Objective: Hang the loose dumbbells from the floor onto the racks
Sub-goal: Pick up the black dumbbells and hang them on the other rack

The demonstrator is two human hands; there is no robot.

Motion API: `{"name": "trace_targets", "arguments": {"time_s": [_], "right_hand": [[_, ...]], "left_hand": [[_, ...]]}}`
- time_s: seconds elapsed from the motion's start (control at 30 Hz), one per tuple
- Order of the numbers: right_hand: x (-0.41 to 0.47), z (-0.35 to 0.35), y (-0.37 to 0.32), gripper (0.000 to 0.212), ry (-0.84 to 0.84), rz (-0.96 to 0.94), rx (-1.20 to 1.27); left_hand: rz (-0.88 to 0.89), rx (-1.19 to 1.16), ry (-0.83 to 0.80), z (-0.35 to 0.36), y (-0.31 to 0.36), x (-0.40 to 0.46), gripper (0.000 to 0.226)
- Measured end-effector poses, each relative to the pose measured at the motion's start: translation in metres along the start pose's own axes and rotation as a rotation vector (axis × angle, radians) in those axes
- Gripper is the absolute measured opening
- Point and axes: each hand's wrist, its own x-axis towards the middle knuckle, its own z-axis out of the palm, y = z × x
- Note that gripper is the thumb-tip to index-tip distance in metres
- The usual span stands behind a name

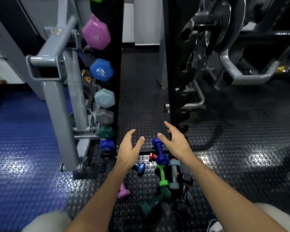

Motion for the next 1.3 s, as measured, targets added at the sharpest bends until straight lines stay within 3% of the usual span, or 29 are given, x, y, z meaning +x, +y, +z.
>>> {"name": "trace_targets", "arguments": {"time_s": [0.17, 0.4, 0.63, 0.8, 0.9, 1.03, 1.3], "right_hand": [[-0.016, 0.032, 0.067, 0.071, -0.077, 0.171, -0.068], [-0.014, 0.063, 0.170, 0.049, -0.182, 0.277, -0.213], [0.004, 0.079, 0.278, 0.056, -0.256, 0.401, -0.283], [0.013, 0.082, 0.337, 0.073, -0.272, 0.490, -0.296], [0.014, 0.084, 0.357, 0.070, -0.294, 0.541, -0.272], [0.020, 0.085, 0.368, 0.067, -0.311, 0.565, -0.248], [0.035, 0.094, 0.380, 0.075, -0.357, 0.624, -0.236]], "left_hand": [[-0.202, -0.024, -0.122, 0.050, -0.061, -0.005, 0.067], [-0.435, -0.096, -0.226, 0.148, -0.139, -0.020, 0.051], [-0.753, -0.225, -0.215, 0.241, -0.204, -0.042, 0.032], [-0.962, -0.147, -0.256, 0.293, -0.240, -0.055, 0.065], [-1.066, -0.157, -0.249, 0.317, -0.257, -0.063, 0.071], [-1.111, -0.078, -0.232, 0.350, -0.292, -0.067, 0.108], [-1.127, -0.026, -0.318, 0.355, -0.264, -0.050, 0.100]]}}
